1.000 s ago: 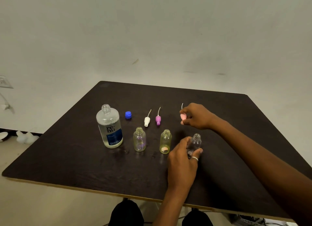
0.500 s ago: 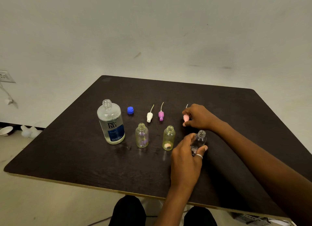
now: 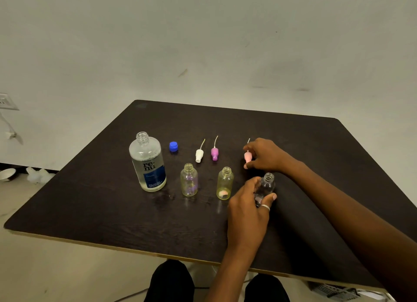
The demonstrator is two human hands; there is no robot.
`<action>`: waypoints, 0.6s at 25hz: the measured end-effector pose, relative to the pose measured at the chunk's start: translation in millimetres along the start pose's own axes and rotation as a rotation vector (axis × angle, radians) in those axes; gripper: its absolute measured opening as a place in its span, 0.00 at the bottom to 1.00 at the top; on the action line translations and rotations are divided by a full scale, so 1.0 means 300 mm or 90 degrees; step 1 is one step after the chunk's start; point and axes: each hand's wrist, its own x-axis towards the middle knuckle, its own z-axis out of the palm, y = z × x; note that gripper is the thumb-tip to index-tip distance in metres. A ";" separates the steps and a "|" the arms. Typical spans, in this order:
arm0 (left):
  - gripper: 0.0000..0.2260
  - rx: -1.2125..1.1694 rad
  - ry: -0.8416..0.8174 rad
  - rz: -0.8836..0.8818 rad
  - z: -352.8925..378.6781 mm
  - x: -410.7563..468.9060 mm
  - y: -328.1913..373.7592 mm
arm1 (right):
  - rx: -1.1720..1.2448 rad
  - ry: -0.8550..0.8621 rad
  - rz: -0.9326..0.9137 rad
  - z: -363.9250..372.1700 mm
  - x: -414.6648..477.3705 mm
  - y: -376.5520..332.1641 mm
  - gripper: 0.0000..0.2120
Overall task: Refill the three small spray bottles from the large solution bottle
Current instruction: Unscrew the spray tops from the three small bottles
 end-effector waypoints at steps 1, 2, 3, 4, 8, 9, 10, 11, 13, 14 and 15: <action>0.19 0.004 0.001 0.001 0.001 0.000 -0.004 | -0.001 0.003 -0.003 0.000 -0.002 0.001 0.31; 0.19 0.006 0.001 0.005 0.002 -0.001 -0.004 | -0.002 0.006 -0.005 -0.001 -0.004 0.003 0.32; 0.19 0.009 0.001 0.007 0.003 -0.001 -0.004 | -0.002 0.008 -0.007 -0.004 -0.008 0.005 0.32; 0.19 0.012 0.000 0.010 0.003 -0.001 -0.002 | -0.001 0.010 -0.006 -0.010 -0.013 0.006 0.31; 0.19 0.014 0.000 0.012 0.000 -0.001 0.000 | 0.030 0.041 0.010 -0.060 -0.052 0.017 0.33; 0.19 0.014 -0.002 0.010 -0.001 -0.003 0.001 | 0.034 0.052 0.010 -0.076 -0.067 0.018 0.35; 0.19 0.013 -0.002 0.009 -0.001 -0.004 0.003 | 0.034 0.062 0.007 -0.093 -0.082 0.019 0.36; 0.19 0.011 -0.001 0.008 -0.001 -0.004 0.002 | 0.034 0.070 0.004 -0.109 -0.097 0.018 0.36; 0.22 0.014 -0.004 0.001 0.000 -0.004 0.001 | 0.039 0.088 -0.001 -0.140 -0.131 0.014 0.35; 0.24 0.021 -0.010 -0.006 -0.001 -0.005 0.001 | 0.041 0.097 -0.002 -0.155 -0.150 0.011 0.35; 0.26 0.029 -0.017 -0.015 -0.001 -0.006 0.001 | 0.041 0.104 -0.003 -0.171 -0.170 0.007 0.35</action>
